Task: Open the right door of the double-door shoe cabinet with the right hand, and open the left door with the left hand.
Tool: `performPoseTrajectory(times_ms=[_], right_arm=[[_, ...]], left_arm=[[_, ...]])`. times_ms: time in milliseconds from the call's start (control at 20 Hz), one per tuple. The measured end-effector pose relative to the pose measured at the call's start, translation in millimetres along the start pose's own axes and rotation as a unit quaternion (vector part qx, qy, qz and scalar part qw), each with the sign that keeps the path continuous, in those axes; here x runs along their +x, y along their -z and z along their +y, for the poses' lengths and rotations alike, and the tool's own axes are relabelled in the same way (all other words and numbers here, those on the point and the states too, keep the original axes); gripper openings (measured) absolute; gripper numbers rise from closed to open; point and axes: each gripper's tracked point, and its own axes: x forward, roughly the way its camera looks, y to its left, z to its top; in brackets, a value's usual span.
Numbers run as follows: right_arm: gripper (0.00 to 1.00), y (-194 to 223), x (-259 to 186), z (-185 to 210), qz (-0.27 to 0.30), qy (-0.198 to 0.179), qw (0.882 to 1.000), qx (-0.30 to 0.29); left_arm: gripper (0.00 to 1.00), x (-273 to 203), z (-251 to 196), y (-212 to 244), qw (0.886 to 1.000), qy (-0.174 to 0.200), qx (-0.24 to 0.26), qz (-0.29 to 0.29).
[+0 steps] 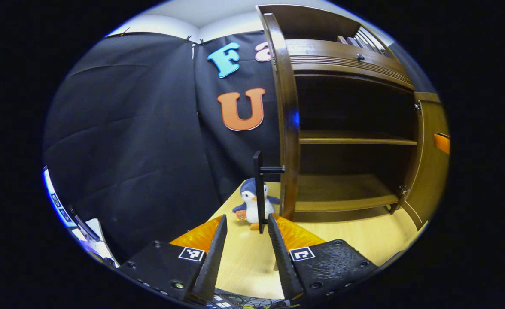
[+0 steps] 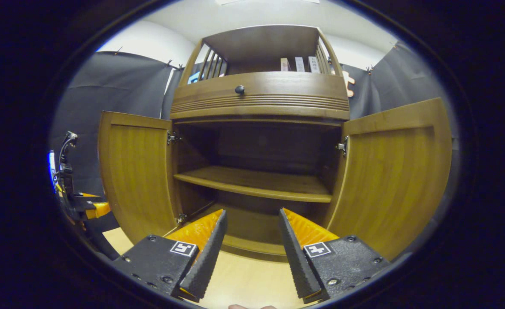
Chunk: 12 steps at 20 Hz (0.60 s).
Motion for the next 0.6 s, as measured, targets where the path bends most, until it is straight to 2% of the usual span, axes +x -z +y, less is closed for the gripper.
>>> performPoseTrajectory(times_ms=[50, 100, 200, 250, 300, 350, 500, 600], right_arm=[[0.82, -0.2, -0.2, 0.3, 0.001, 0.001, 1.000, -0.001], [0.82, -1.1, -0.7, -1.8, 0.001, 0.004, 1.000, -0.002], [0.82, -3.4, -4.0, -4.2, -0.001, 0.009, 1.000, -0.002], [0.77, -6.1, -5.6, -6.0, -0.004, 0.012, 1.000, -0.002], [0.77, -9.4, -7.0, -7.8, -0.007, 0.018, 1.000, -0.002], [0.77, -13.6, -9.9, -9.7, -0.011, 0.023, 1.000, -0.001], [0.77, -29.9, -20.7, -19.5, -0.030, 0.037, 0.999, -0.004], [0.80, -39.6, -26.0, -29.5, -0.041, 0.049, 0.998, -0.010]], left_arm=[[0.59, -6.8, 4.5, -3.4, 1.000, -0.005, -0.004, -0.005], [0.52, -11.6, 5.1, -10.9, 1.000, -0.004, -0.010, -0.015], [0.78, -23.9, 3.1, -28.6, 0.999, -0.006, -0.015, -0.042], [0.91, -29.6, 0.7, -38.3, 0.998, -0.007, -0.015, -0.057], [0.81, -33.4, -3.4, -48.5, 0.997, -0.003, -0.015, -0.071], [0.90, -38.7, -9.8, -58.5, 0.996, 0.000, -0.014, -0.085], [0.90, -53.7, -42.8, -91.1, 0.991, 0.031, -0.007, -0.130], [0.93, -61.8, -70.8, -111.7, 0.986, 0.061, 0.004, -0.153]])
